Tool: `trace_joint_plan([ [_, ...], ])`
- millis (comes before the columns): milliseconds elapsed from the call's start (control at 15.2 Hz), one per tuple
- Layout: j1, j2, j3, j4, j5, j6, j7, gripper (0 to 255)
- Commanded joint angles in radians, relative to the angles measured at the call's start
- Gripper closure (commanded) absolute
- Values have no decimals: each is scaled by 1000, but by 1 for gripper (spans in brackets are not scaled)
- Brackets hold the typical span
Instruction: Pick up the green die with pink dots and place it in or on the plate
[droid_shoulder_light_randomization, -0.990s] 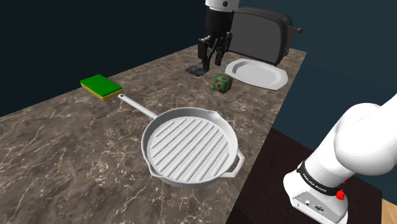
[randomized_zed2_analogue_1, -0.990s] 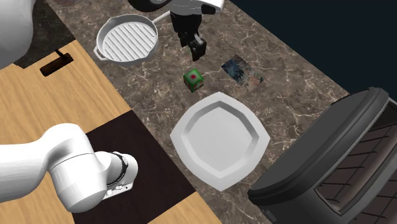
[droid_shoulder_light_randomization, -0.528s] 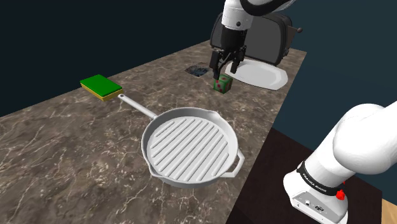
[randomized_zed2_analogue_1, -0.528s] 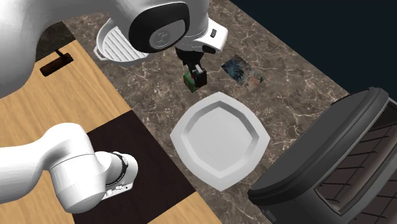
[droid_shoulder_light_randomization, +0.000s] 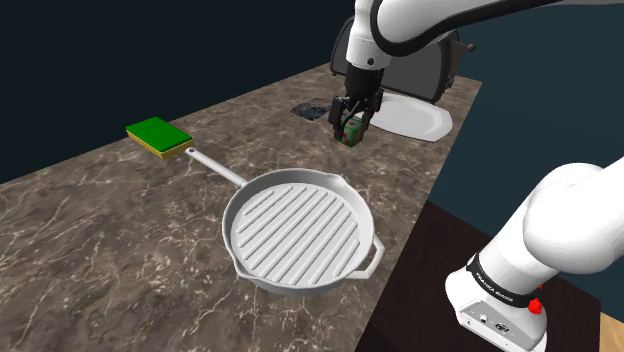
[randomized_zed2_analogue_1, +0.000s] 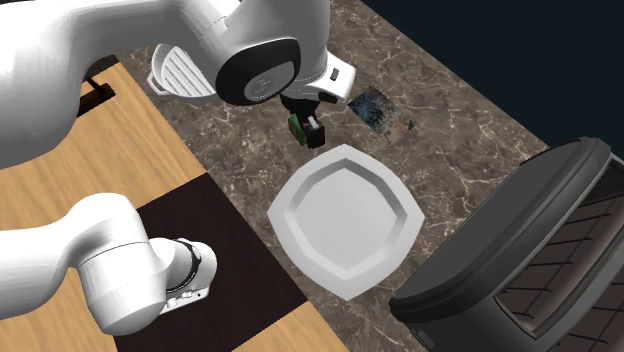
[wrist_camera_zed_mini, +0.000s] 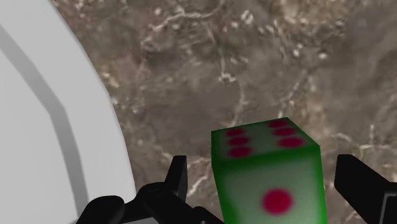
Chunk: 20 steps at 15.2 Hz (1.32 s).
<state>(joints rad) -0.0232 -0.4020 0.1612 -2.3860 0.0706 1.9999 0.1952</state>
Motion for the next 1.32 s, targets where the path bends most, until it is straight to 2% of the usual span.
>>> trace_joint_plan([
  [0,0,2,0,-3,0,6,0,0],
  [330,0,2,0,-3,0,5,0,0],
  [396,0,2,0,-3,0,5,0,255],
  [990,0,2,0,-3,0,6,0,255],
  [1254,0,-10,-3,41,-1,-51,0,255],
])
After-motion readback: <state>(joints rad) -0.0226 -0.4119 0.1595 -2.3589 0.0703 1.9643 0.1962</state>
